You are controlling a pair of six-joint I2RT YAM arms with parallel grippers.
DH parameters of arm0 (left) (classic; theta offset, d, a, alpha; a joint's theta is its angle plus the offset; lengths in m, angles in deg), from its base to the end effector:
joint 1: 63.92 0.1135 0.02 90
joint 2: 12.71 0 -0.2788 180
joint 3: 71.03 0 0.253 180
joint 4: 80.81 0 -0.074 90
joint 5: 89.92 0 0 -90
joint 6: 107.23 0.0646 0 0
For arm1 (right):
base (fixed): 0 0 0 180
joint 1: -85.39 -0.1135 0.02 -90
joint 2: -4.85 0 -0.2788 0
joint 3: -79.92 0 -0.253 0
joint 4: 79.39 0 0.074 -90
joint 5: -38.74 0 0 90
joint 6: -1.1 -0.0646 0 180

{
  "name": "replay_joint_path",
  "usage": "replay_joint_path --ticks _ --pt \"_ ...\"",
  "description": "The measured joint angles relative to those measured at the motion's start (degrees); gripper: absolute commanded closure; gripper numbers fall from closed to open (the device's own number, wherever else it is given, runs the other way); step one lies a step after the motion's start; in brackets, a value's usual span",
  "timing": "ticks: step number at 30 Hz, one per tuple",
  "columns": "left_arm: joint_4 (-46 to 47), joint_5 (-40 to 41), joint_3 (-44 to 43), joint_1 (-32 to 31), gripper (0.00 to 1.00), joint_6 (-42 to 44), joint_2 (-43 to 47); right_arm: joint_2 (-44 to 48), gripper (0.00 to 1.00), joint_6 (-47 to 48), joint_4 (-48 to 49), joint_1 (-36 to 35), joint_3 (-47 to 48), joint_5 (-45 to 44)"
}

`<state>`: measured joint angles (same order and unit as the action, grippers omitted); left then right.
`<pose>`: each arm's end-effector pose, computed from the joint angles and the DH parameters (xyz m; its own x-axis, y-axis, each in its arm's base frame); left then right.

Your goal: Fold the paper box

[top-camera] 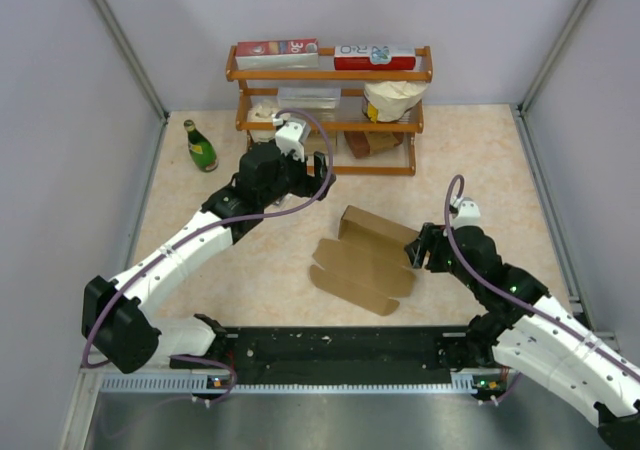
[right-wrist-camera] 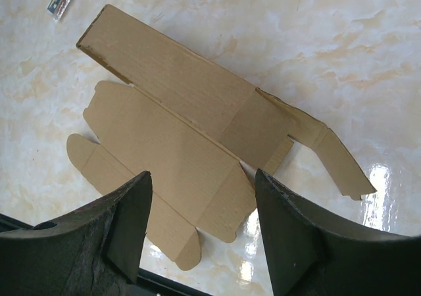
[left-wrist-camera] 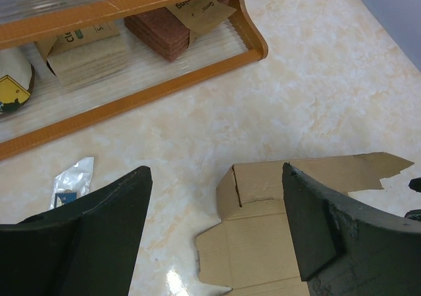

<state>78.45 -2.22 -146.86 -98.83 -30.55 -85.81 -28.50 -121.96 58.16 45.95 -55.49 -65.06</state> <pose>0.2637 -0.1872 0.3495 -0.3857 -0.0116 -0.9226 0.5285 0.8169 -0.2312 0.1273 0.0848 0.2452 -0.5860 0.2039 -0.7842 -0.1667 0.9168 0.3630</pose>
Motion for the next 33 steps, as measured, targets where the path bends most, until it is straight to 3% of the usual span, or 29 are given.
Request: replay_joint_path --ticks 33 --pt "-0.11 0.44 1.79 0.00 0.14 0.00 1.95 1.29 0.37 -0.07 -0.17 0.02 -0.02 2.29"
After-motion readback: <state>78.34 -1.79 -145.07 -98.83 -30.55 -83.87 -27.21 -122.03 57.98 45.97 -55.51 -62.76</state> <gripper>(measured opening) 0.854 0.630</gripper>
